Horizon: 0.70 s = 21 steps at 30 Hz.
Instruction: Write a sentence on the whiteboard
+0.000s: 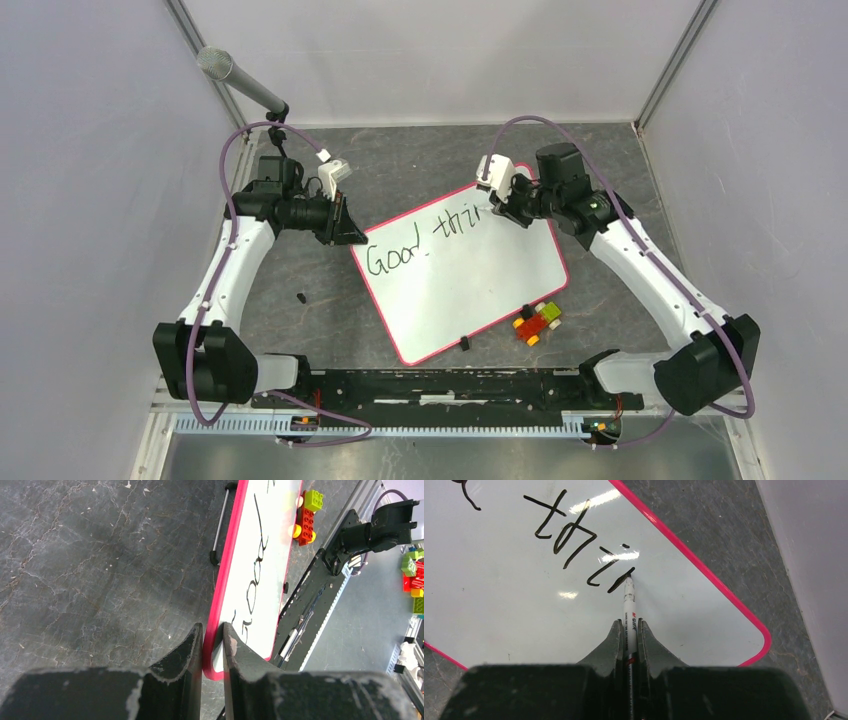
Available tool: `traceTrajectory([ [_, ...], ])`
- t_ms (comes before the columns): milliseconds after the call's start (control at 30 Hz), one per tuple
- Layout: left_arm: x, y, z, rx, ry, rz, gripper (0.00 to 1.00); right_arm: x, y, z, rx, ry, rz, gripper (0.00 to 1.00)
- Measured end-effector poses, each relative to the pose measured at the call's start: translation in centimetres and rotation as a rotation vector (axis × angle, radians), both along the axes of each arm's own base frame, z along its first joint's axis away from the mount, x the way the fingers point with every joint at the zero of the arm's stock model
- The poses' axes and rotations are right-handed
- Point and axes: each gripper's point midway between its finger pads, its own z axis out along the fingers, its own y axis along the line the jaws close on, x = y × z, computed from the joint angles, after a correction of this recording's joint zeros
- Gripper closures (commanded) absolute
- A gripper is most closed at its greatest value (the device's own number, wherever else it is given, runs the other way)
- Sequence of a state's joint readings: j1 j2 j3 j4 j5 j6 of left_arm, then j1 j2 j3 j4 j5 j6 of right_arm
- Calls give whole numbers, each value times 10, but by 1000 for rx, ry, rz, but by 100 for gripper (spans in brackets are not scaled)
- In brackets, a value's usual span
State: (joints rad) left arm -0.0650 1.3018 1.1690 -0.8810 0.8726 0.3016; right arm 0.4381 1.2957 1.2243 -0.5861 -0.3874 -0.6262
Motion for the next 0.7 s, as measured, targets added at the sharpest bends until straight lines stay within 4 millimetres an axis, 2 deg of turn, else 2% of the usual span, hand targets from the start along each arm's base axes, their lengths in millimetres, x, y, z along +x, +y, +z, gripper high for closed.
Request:
traceTrajectory([
  [233,0,0,-1,0,3,0,98,4,-1,0,-7,-6,-10,100],
  [467,0,0,-1,1,1,1,98,10,-10,1,-18,-17,-39,100],
  [700,0,0,-1,1,3,0,98,6,-12,0,-21,-19,-38,100],
])
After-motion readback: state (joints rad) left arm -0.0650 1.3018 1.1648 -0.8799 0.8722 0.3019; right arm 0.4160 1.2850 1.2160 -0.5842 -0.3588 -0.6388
